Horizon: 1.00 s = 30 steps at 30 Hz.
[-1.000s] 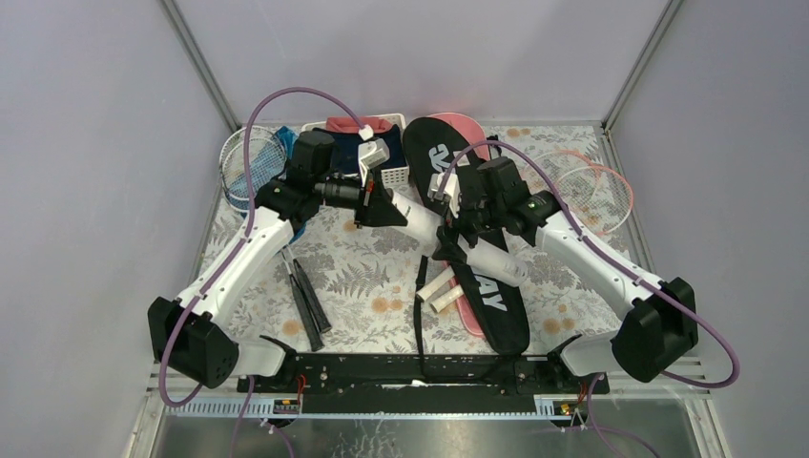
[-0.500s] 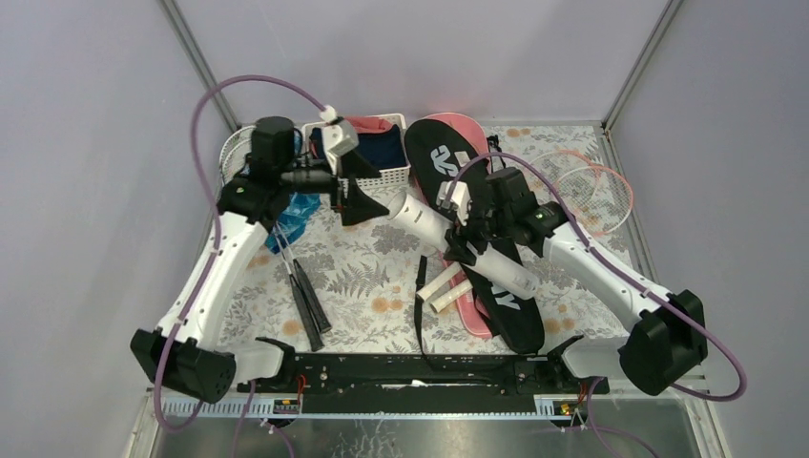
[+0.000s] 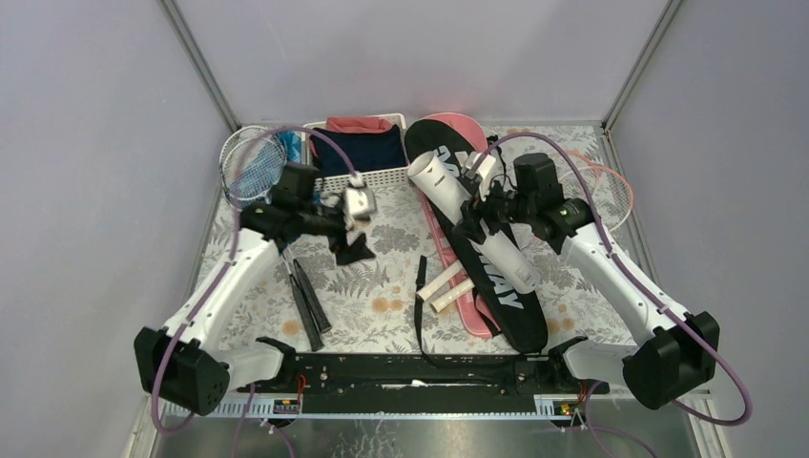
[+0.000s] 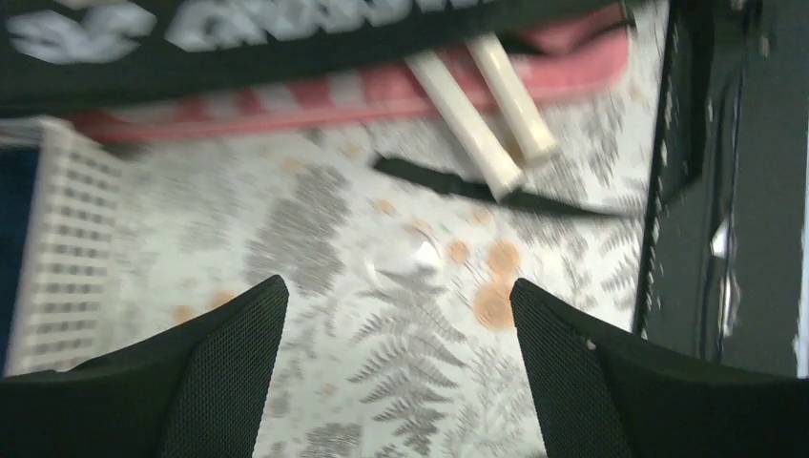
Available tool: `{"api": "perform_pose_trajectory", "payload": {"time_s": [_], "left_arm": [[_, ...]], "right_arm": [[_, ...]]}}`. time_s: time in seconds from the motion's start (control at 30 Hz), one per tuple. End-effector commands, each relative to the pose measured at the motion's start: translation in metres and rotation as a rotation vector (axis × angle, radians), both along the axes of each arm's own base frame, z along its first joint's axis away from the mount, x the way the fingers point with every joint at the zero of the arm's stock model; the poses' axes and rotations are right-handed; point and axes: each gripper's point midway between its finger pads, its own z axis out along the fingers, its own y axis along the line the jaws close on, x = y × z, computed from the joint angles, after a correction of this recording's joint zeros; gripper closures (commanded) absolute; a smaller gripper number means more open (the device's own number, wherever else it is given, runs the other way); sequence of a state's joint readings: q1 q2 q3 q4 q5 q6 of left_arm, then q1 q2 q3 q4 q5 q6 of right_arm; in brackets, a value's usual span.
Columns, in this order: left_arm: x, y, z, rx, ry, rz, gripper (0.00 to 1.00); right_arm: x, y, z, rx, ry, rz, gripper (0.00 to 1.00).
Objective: Pack up the badminton gear
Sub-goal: Place the shuttlecock at the shuttle tube, then close the lid on the shuttle tube.
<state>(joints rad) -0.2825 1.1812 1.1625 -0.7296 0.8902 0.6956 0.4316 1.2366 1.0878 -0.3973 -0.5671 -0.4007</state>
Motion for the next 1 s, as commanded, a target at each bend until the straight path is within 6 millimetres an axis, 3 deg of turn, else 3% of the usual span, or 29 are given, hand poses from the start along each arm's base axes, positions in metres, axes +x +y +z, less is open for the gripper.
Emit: {"api": "perform_pose_trajectory", "payload": {"time_s": [0.0, 0.17, 0.5, 0.97], "left_arm": [[-0.022, 0.001, -0.086, 0.260, -0.003, -0.110, 0.12], [-0.025, -0.013, -0.133, 0.361, 0.013, -0.180, 0.22], [-0.031, -0.035, -0.189, 0.501, 0.015, -0.278, 0.30], [-0.024, -0.038, -0.216, 0.606, -0.020, -0.333, 0.38]], "right_arm": [[0.028, -0.011, 0.042, 0.081, -0.095, -0.133, 0.52], [0.038, -0.028, 0.040, 0.107, -0.072, -0.212, 0.53], [0.038, -0.041, 0.040, 0.146, -0.059, -0.230, 0.53], [0.035, -0.046, 0.031, 0.157, -0.045, -0.226, 0.53]]}}
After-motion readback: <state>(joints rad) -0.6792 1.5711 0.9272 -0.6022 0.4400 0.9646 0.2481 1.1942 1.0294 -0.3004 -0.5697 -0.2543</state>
